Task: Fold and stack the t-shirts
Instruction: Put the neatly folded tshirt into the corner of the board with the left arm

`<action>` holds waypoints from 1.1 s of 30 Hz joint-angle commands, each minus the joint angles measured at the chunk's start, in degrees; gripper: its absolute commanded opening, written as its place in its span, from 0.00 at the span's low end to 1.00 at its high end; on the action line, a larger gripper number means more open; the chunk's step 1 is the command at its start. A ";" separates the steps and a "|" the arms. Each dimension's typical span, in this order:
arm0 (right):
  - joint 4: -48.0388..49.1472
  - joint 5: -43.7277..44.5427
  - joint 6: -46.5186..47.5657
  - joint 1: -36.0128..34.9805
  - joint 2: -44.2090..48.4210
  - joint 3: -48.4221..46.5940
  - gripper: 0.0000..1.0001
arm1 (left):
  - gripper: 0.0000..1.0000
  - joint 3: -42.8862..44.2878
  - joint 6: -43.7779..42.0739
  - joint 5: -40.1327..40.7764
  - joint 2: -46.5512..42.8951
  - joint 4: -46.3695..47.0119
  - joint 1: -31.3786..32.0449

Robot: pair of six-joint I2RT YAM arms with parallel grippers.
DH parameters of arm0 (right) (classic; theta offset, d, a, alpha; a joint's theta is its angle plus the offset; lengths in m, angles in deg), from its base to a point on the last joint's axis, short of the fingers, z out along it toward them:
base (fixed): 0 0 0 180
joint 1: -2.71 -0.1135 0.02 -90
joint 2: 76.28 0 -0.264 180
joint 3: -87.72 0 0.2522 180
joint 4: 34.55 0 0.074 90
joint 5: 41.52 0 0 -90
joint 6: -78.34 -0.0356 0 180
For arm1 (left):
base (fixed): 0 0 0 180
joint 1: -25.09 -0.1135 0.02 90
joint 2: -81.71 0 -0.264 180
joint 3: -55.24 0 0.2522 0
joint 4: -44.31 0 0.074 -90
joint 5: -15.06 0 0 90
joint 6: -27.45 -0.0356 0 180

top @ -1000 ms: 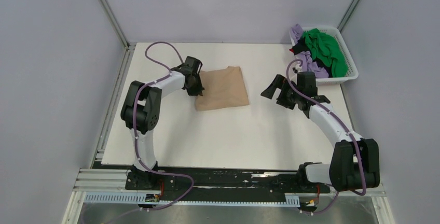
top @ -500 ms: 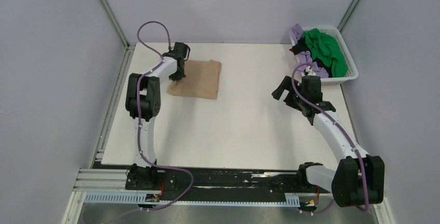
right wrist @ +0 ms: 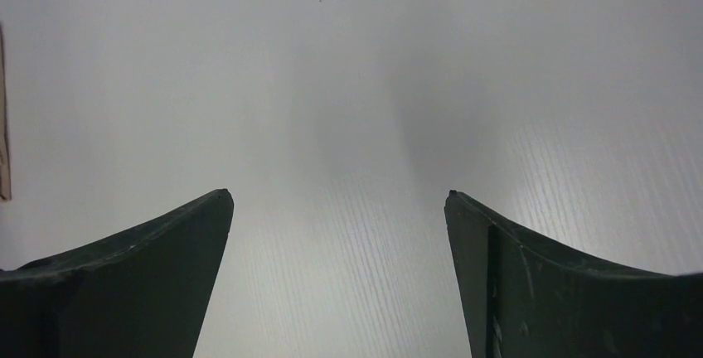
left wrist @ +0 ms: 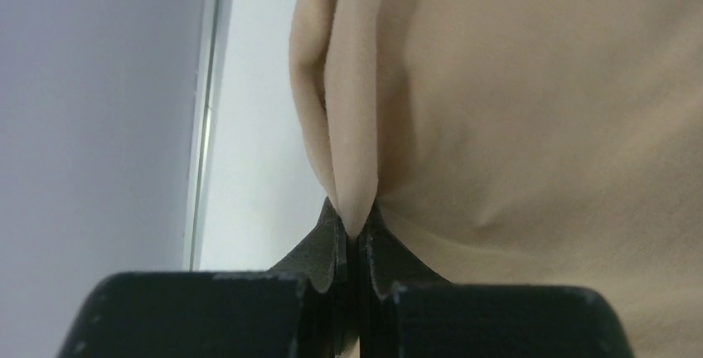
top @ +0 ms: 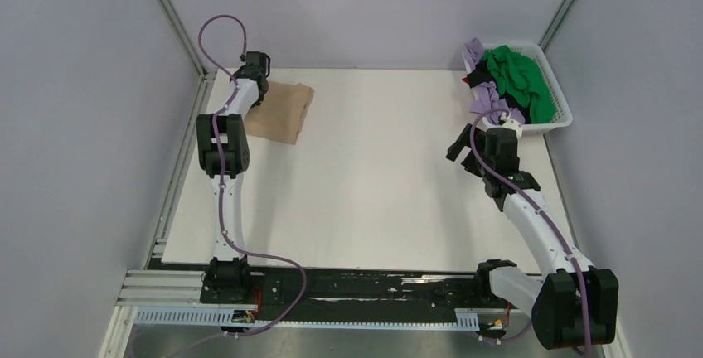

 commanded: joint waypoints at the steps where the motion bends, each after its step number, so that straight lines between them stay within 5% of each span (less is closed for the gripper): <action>1: 2.64 2.25 0.55 0.11 -0.69 -0.13 1.00 | 0.00 11.04 -3.05 2.64 3.71 0.90 -3.29; 7: 2.73 4.11 0.84 0.21 -1.22 0.04 1.00 | 0.00 19.52 -2.16 1.84 7.59 -1.23 -5.93; 14: 2.80 3.89 1.03 0.12 -2.90 -0.40 1.00 | 0.00 19.71 -0.36 -0.34 7.11 -1.90 -7.95; 16: 2.82 3.92 1.12 0.18 -3.23 -0.49 1.00 | 0.16 19.57 0.77 -0.77 7.10 -2.07 -8.20; 17: 2.82 3.93 1.19 0.18 -3.31 -0.49 1.00 | 0.43 19.56 1.10 -0.51 7.10 -2.01 -8.21; 18: 2.76 3.93 1.21 0.14 -3.34 -0.50 1.00 | 0.55 19.56 1.09 0.30 7.08 -1.81 -8.26; 19: 2.74 3.95 1.20 0.16 -3.30 -0.49 1.00 | 0.85 19.60 1.15 0.90 7.04 -1.66 -8.29; 21: 2.73 4.04 1.20 0.21 -3.22 -0.49 1.00 | 0.98 19.94 1.10 2.54 6.86 -1.56 -8.23; 27: 2.73 3.22 1.42 0.16 -2.78 -1.00 1.00 | 1.00 19.76 5.23 -0.41 1.23 -4.42 -8.27; 33: 2.70 1.24 -0.33 0.26 -1.28 -1.15 1.00 | 1.00 8.73 13.52 -13.83 -14.76 -3.88 -8.04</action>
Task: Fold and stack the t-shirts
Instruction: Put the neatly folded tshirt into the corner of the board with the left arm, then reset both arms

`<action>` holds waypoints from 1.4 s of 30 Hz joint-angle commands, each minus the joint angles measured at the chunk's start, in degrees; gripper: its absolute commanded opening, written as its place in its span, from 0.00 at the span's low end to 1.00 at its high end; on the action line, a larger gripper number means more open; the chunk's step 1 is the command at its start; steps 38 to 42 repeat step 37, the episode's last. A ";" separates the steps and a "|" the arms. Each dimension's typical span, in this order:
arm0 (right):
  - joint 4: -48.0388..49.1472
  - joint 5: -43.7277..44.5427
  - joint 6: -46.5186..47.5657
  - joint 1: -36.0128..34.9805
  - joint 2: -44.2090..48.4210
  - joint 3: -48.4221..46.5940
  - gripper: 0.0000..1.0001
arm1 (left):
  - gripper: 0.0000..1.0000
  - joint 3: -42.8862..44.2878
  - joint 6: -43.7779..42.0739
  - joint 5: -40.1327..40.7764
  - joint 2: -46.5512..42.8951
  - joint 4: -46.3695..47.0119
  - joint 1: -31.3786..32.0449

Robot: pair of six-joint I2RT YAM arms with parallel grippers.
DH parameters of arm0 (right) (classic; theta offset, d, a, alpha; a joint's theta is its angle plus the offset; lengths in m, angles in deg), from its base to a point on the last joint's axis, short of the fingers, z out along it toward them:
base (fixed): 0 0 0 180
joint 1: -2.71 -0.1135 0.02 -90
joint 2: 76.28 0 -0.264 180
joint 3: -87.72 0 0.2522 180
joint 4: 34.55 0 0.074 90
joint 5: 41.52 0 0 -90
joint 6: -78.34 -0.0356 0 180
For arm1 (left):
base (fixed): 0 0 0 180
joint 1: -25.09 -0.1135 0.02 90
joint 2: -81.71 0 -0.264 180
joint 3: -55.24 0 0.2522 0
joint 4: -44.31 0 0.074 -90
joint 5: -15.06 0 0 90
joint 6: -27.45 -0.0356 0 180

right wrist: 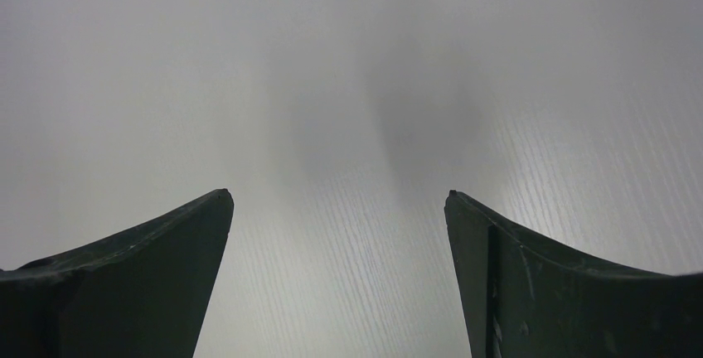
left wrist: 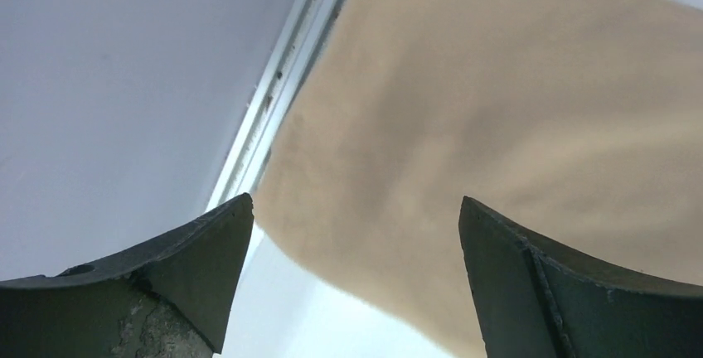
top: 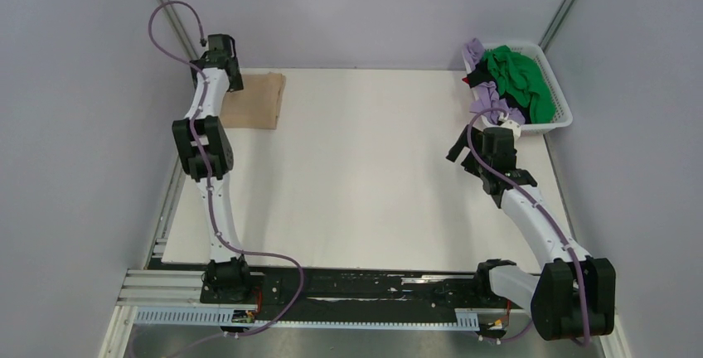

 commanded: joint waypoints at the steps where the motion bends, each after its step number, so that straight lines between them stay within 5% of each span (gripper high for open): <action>1: 2.16 -2.22 -0.82 0.20 2.25 -1.18 1.00 | 1.00 -9.55 9.96 -10.73 -18.28 1.98 0.24; 10: -0.39 -7.04 -6.64 0.51 4.42 -0.31 1.00 | 1.00 -58.17 20.23 -30.55 -51.56 21.66 9.64; 18: -0.39 -10.02 -7.65 0.37 7.83 5.04 1.00 | 1.00 -87.19 22.90 -30.99 -73.04 27.08 22.45; 24: 1.46 -9.85 -9.36 0.42 9.86 8.71 1.00 | 1.00 -94.40 23.04 -31.45 -80.48 24.78 22.58; 42: 4.40 -10.66 -10.43 0.41 10.35 10.24 1.00 | 1.00 -94.09 22.56 -29.22 -86.46 22.34 22.58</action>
